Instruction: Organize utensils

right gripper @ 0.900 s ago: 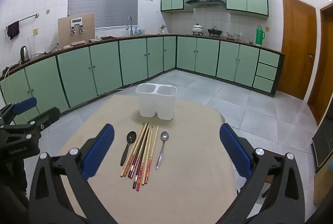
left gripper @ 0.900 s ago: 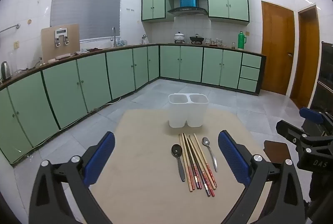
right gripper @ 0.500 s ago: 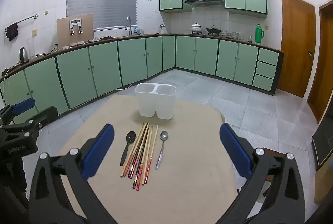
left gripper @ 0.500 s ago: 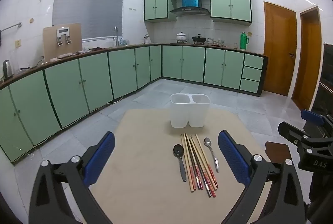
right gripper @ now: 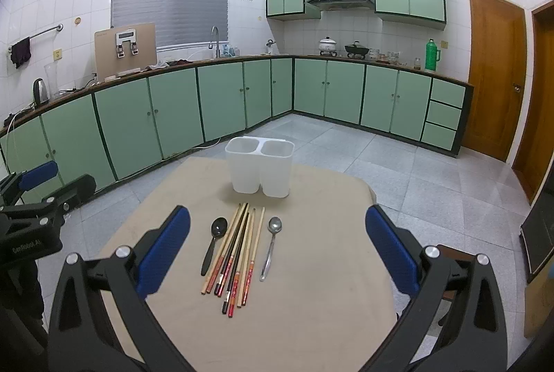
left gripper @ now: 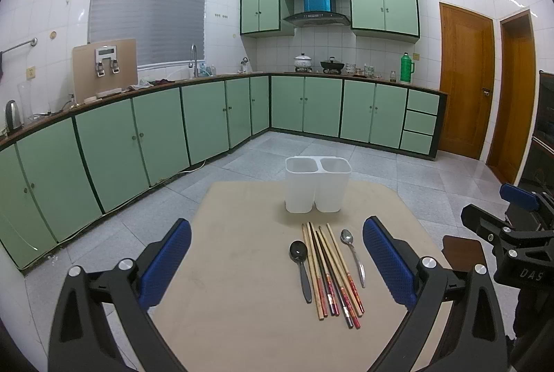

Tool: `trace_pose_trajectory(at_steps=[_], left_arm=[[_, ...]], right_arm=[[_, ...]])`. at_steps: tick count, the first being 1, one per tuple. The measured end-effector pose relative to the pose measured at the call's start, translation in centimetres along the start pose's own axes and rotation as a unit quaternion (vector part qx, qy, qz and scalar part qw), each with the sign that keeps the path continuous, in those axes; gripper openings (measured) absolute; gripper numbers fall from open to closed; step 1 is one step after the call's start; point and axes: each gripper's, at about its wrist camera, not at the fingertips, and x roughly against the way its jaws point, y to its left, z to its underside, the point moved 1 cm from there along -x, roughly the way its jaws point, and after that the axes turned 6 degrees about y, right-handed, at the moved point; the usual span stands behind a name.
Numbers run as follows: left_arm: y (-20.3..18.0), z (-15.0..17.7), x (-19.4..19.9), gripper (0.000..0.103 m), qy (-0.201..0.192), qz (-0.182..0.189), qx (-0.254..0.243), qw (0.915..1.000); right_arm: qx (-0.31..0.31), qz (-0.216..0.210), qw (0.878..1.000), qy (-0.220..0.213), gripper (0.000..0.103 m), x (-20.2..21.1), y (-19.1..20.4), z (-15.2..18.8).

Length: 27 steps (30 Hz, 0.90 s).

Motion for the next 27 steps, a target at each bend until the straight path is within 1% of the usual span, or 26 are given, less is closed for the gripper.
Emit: trace_pose_trajectory(at_steps=[27], left_arm=[[0.37, -0.19, 0.13, 0.097, 0.000, -0.003, -0.001, 1.0000]], right_arm=[[-0.002, -0.001, 1.000, 0.001, 0.098, -0.08, -0.05, -0.02]])
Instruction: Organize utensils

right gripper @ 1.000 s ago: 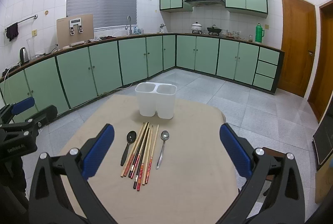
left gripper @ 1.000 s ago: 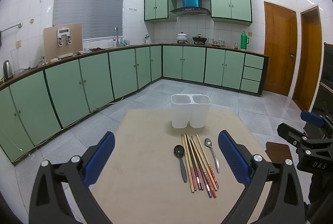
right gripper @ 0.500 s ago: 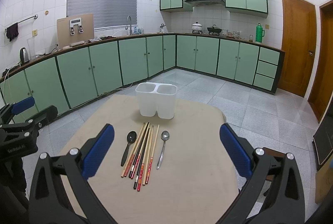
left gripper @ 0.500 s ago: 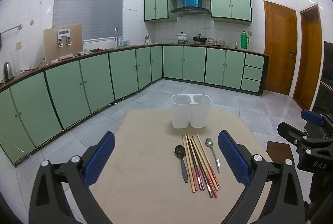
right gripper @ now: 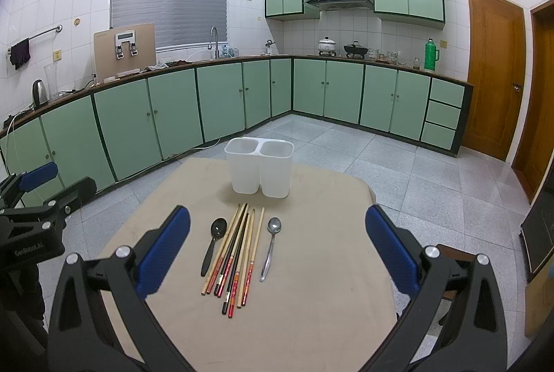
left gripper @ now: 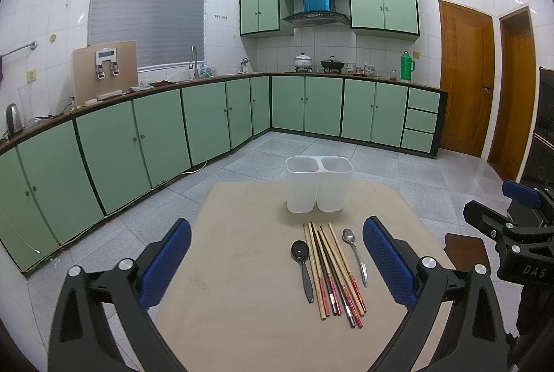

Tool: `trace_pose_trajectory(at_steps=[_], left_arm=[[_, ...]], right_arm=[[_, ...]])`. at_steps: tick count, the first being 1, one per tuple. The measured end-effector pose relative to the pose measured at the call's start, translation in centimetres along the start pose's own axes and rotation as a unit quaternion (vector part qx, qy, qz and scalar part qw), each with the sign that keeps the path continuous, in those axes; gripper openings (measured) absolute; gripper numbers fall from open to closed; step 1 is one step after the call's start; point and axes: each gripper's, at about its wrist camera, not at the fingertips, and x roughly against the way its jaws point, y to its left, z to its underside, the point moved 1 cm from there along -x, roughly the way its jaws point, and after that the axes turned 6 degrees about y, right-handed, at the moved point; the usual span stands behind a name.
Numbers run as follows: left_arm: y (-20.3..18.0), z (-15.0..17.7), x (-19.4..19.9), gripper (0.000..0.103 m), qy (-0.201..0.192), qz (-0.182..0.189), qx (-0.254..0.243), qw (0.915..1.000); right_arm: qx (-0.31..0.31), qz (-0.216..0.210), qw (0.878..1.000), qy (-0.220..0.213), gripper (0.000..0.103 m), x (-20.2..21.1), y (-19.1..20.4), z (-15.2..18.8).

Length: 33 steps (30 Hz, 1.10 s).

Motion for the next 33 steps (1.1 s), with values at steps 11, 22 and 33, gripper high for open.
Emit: trace_pose_trajectory(at_steps=[11, 22, 33], left_arm=[[0.01, -0.02, -0.03, 0.097, 0.000, -0.001, -0.001, 1.0000], [-0.02, 0.01, -0.04, 0.097, 0.000, -0.001, -0.002, 1.0000], [0.24, 0.00, -0.12, 0.097, 0.002, -0.002, -0.001, 1.0000]], right_arm=[[0.000, 0.000, 1.000, 0.000, 0.098, -0.24, -0.01, 0.02], [-0.001, 0.000, 1.000, 0.000, 0.098, -0.28, -0.01, 0.05], [-0.001, 0.000, 1.000, 0.002, 0.098, -0.33, 0.04, 0.17]])
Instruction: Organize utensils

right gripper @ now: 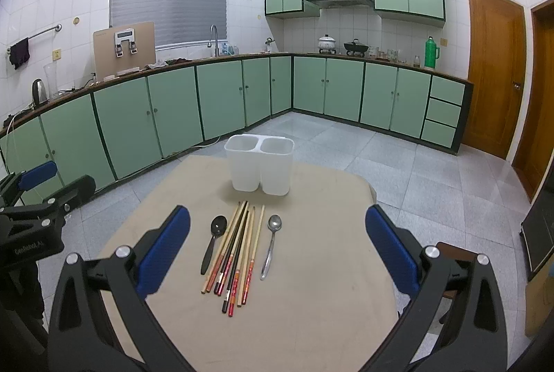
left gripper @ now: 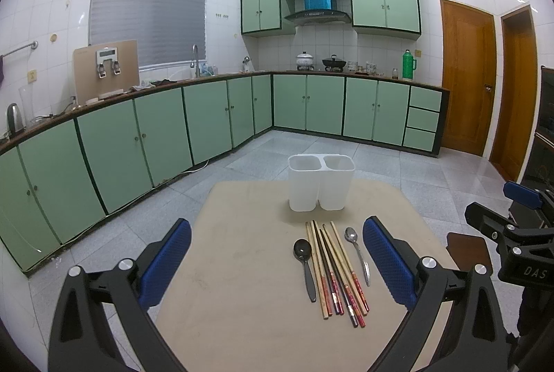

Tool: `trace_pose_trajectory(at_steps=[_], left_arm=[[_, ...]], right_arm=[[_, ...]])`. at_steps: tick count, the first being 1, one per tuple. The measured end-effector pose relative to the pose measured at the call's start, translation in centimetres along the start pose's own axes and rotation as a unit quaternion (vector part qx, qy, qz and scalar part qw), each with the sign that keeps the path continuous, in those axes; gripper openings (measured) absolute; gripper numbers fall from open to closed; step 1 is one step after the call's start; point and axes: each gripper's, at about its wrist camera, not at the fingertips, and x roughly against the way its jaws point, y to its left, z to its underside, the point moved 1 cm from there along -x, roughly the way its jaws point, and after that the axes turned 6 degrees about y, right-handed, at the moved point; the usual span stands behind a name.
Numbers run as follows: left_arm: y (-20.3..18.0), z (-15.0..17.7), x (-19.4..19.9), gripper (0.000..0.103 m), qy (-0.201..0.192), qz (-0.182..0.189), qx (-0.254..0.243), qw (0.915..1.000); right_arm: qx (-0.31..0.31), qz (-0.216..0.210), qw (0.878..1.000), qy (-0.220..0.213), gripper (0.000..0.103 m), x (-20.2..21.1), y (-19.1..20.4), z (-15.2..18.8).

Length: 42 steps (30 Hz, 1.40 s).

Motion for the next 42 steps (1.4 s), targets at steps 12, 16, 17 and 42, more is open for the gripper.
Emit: trace_pose_trajectory(at_steps=[12, 16, 17, 42], left_arm=[[0.8, 0.3, -2.1, 0.097, 0.020, -0.008, -0.003, 0.9998], [1.6, 0.4, -5.0, 0.097, 0.046, -0.018, -0.007, 0.9988], [1.5, 0.5, -5.7, 0.097, 0.052, -0.019, -0.008, 0.9984], [2.0, 5.1, -25.0, 0.093, 0.234, -0.003, -0.009, 0.9722]], right_arm=[[0.000, 0.000, 1.000, 0.021, 0.098, -2.4, -0.3, 0.7], [0.007, 0.006, 0.999, 0.043, 0.098, -5.0, -0.6, 0.8], [0.008, 0.004, 0.999, 0.049, 0.098, -5.8, -0.6, 0.9], [-0.022, -0.044, 0.963, 0.263, 0.055, -30.9, -1.4, 3.2]])
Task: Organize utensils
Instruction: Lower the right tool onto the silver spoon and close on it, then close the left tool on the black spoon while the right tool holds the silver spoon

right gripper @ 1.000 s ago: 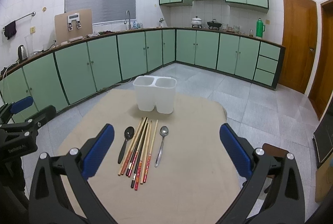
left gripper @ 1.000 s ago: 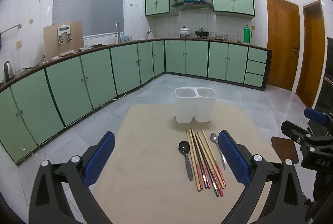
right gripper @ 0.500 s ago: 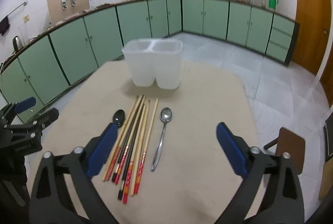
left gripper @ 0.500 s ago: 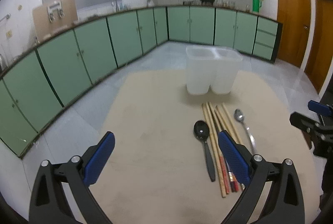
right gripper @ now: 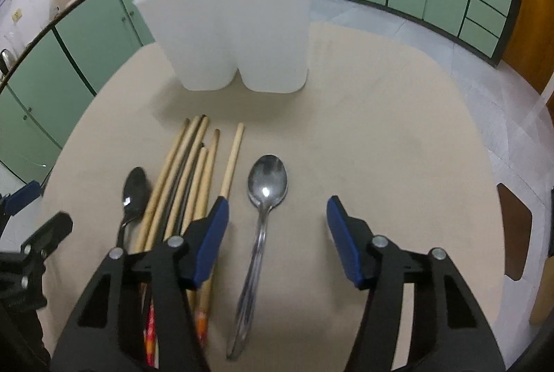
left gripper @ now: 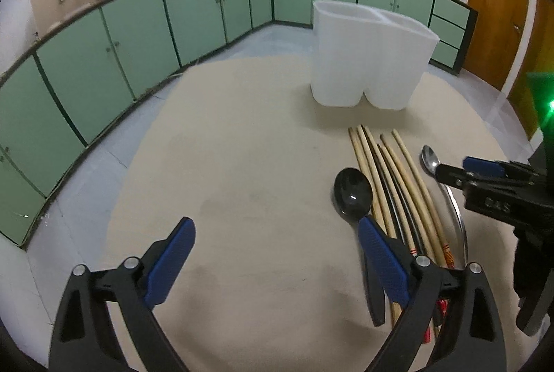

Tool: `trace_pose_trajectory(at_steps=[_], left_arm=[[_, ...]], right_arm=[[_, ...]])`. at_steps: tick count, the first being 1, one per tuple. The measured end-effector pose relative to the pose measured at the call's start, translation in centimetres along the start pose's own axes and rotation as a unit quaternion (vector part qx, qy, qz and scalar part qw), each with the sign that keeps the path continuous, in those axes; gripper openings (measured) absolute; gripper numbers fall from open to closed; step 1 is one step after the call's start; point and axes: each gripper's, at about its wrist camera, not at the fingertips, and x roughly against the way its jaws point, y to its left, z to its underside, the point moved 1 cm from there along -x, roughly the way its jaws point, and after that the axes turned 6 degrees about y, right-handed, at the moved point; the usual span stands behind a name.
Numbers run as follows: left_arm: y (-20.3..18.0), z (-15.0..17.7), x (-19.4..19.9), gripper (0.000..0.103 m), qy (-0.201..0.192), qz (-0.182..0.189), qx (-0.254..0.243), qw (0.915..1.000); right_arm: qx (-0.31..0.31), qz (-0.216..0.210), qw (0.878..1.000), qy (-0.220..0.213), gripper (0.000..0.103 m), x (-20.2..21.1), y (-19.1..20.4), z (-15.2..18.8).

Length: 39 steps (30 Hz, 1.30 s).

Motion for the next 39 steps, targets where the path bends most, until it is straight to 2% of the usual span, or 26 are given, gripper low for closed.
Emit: trace_pose_trajectory(at_steps=[6, 10, 11, 20, 29, 35, 39], left_arm=[[-1.2, 0.0, -1.6, 0.093, 0.011, 0.019, -0.010, 0.9997], [-2.2, 0.0, -2.4, 0.093, 0.019, 0.028, -0.021, 0.9992], [-2.3, 0.0, -2.6, 0.093, 0.020, 0.027, -0.023, 0.9992], [-3.1, -0.1, -5.2, 0.094, 0.047, 0.006, -0.033, 0.9983], [-1.8, -0.9, -6.0, 0.096, 0.038, -0.007, -0.018, 0.9991], [-2.6, -1.6, -5.6, 0.095, 0.033, 0.005, -0.027, 0.9991], [-2.9, -2.6, -6.5, 0.095, 0.040, -0.001, -0.027, 0.9988]], right_arm=[[0.011, 0.009, 1.000, 0.001, 0.045, -1.5, 0.0, -0.5], [0.022, 0.013, 1.000, -0.005, 0.028, -1.7, 0.4, -0.5], [0.024, 0.013, 1.000, -0.007, 0.027, -1.7, 0.4, -0.4], [0.025, 0.005, 1.000, -0.009, 0.027, -0.7, -0.5, 0.6], [0.037, 0.016, 0.999, -0.006, 0.027, -0.7, -0.1, 0.4], [0.040, 0.014, 0.999, -0.006, 0.034, -1.0, 0.5, 0.3], [0.037, 0.010, 0.999, -0.005, 0.038, -1.2, 0.6, -0.3]])
